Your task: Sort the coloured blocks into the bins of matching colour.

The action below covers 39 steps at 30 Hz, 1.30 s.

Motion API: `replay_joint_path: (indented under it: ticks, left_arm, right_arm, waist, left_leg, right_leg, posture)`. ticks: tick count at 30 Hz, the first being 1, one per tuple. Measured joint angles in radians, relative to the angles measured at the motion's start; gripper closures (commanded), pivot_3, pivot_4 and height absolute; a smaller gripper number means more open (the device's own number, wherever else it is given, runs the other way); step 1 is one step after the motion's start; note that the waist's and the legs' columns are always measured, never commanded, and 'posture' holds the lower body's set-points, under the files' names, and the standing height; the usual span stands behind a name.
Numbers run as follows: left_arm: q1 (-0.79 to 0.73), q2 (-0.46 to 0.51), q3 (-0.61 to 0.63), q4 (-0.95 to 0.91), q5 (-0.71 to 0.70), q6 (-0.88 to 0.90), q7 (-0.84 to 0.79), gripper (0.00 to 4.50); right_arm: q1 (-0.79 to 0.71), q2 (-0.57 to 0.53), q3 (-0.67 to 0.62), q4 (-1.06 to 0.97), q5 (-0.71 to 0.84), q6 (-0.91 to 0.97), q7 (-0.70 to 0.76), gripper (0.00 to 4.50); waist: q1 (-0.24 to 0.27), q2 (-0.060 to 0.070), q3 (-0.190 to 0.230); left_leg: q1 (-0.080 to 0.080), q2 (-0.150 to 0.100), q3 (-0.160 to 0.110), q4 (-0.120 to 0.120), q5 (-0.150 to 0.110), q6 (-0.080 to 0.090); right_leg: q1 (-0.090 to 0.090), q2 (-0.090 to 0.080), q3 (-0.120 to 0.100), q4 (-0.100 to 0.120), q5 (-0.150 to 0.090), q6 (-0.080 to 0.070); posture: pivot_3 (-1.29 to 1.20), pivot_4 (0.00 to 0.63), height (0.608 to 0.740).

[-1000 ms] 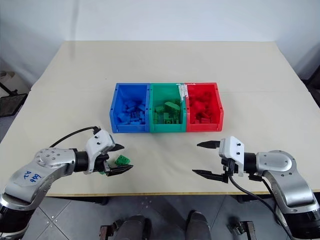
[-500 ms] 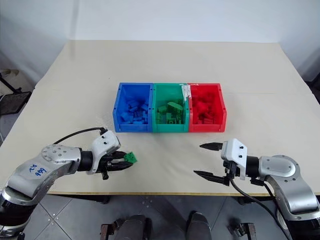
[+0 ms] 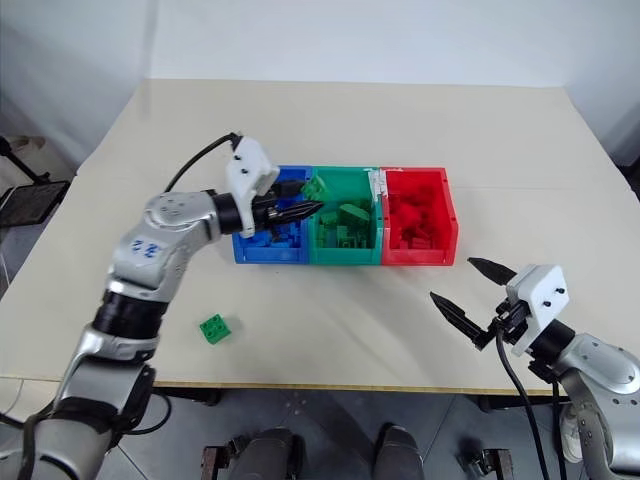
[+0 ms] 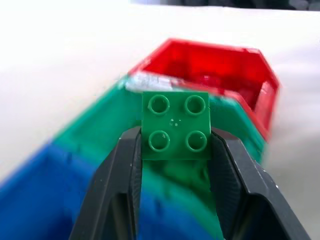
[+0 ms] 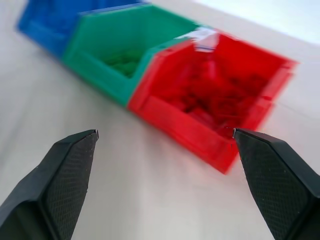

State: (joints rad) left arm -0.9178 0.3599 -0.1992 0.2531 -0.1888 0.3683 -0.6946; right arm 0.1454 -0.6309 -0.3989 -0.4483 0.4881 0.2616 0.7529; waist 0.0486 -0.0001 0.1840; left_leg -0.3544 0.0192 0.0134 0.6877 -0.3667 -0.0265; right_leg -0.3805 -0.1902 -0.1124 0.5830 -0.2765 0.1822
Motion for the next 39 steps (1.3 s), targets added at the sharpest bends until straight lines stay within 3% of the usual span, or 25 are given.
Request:
replay_joint_path:
  ticks: [2,6,12,18,23,26,29,34,39]
  left_arm:
    - [-0.025,-0.04,-0.027,0.095,0.033,-0.059,-0.011,3.02]
    - [-0.061,-0.062,-0.035,0.227,0.075,-0.117,-0.023,1.8]
    - [-0.011,-0.009,0.047,0.133,0.015,-0.119,-0.104,0.03]
    - [0.298,0.274,0.233,-0.151,-0.154,-0.062,-0.317,0.03]
    - [0.586,0.403,0.461,-0.266,-0.224,-0.042,-0.341,0.03]
    - [0.867,0.406,0.694,-0.312,-0.253,-0.114,-0.35,0.03]
    - [1.017,0.411,0.799,-0.313,-0.254,-0.173,-0.38,0.03]
    - [1.183,0.435,0.868,-0.281,-0.254,-0.206,-0.423,0.03]
    - [1.273,0.484,0.85,-0.351,-0.253,-0.182,-0.47,0.03]
  right_arm:
    - [0.013,0.002,0.001,-0.026,-0.004,0.002,-0.018,0.0]
    - [0.038,0.008,0.0,-0.067,-0.003,0.014,-0.054,0.0]
    - [0.006,-0.018,0.014,-0.088,0.009,0.029,-0.041,0.0]
    - [-0.161,-0.085,0.117,-0.026,0.018,0.022,0.08,0.0]
    - [-0.312,-0.109,0.259,0.082,0.001,-0.002,0.218,0.0]
    - [-0.43,-0.086,0.368,0.165,0.001,-0.008,0.325,0.0]
    - [-0.481,-0.07,0.438,0.189,0.004,-0.017,0.396,0.0]
    - [-0.516,-0.056,0.483,0.236,-0.01,-0.048,0.464,0.0]
    - [-0.525,-0.053,0.482,0.257,-0.016,-0.068,0.49,0.0]
  waist:
    - [-0.006,0.0,0.0]
    - [-0.021,0.0,0.0]
    - [-0.033,0.0,0.0]
    - [-0.055,0.001,0.0]
    - [-0.05,0.0,0.0]
    - [-0.065,-0.001,0.0]
    - [-0.048,-0.001,0.001]
    - [-0.031,-0.002,0.0]
    - [-0.027,-0.002,0.0]
  left_leg:
    - [0.0,0.0,0.0,-0.001,0.0,0.0]
    - [0.0,0.0,0.0,-0.002,0.0,0.0]
    - [0.0,0.0,0.001,-0.002,0.0,0.0]
    - [0.002,0.002,0.0,-0.004,0.0,0.0]
    - [0.001,0.002,-0.001,-0.003,0.0,0.0]
    - [0.001,0.004,0.0,-0.004,-0.001,-0.001]
    - [0.001,0.006,-0.001,-0.003,-0.001,-0.002]
    - [0.001,0.006,0.0,-0.003,-0.001,-0.002]
    - [0.001,0.008,0.0,-0.003,-0.002,-0.003]
  right_leg:
    - [-0.001,0.0,0.0,0.0,0.0,0.0]
    - [-0.002,0.0,0.0,0.0,0.0,0.0]
    - [-0.003,0.0,0.001,0.001,0.0,0.0]
    - [-0.004,0.0,0.0,0.004,0.0,0.0]
    - [-0.003,0.0,0.0,0.003,0.0,0.0]
    - [-0.004,0.002,0.0,0.003,0.0,0.0]
    - [-0.004,0.003,-0.002,0.003,0.0,-0.001]
    - [-0.003,0.003,-0.002,0.002,0.001,-0.002]
    - [-0.004,0.005,-0.002,0.003,0.0,-0.004]
  posture:
    - [0.0,0.15,0.74]
    - [0.0,0.15,0.74]
    - [0.0,0.15,0.74]
    - [0.0,0.15,0.74]
    - [0.0,0.15,0.74]
    - [0.0,0.15,0.74]
    - [0.0,0.15,0.74]
    - [0.0,0.15,0.74]
    - [0.0,0.15,0.74]
